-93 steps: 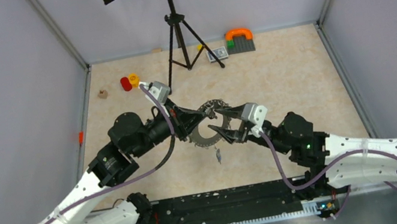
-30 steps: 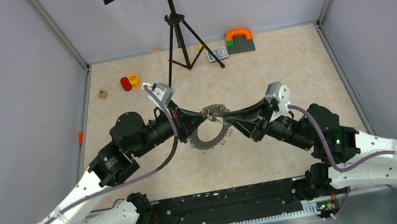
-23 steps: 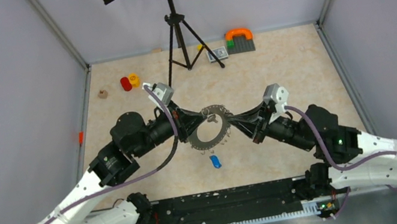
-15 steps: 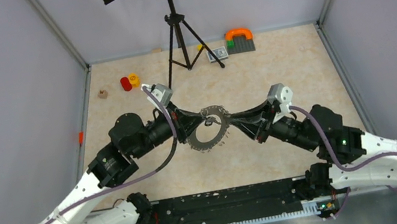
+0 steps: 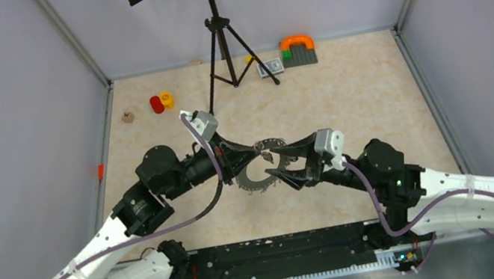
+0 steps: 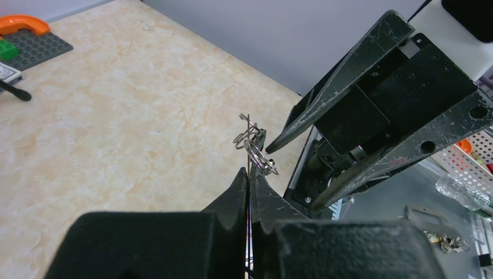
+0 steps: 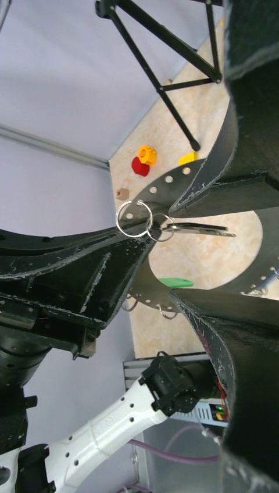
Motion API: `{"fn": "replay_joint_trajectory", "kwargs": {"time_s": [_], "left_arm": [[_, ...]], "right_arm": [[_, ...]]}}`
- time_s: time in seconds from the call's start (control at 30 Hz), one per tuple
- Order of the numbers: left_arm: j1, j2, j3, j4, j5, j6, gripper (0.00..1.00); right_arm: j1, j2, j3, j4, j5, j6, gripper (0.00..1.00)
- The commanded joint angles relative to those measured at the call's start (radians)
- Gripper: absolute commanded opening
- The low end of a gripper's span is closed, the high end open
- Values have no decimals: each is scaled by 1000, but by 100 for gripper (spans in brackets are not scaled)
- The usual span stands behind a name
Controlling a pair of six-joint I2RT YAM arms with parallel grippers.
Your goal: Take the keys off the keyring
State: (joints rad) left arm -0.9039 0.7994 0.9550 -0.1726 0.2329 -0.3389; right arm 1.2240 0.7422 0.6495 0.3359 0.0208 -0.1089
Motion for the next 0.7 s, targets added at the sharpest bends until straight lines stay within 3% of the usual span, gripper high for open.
{"fn": "replay_joint_trajectory", "kwargs": {"time_s": [0.0,0.2,0.67], "left_arm": [[2,-43,-24,153,83,38,0],[2,-77,-71,244,125,59,0],[2,-87,-87,286,140,71,0]], "right_arm": [[5,12,5,145,-54,-89,47],[6,22,9,130,-50,-87,45],[5,46,-4,131,-25,-54,43]]}}
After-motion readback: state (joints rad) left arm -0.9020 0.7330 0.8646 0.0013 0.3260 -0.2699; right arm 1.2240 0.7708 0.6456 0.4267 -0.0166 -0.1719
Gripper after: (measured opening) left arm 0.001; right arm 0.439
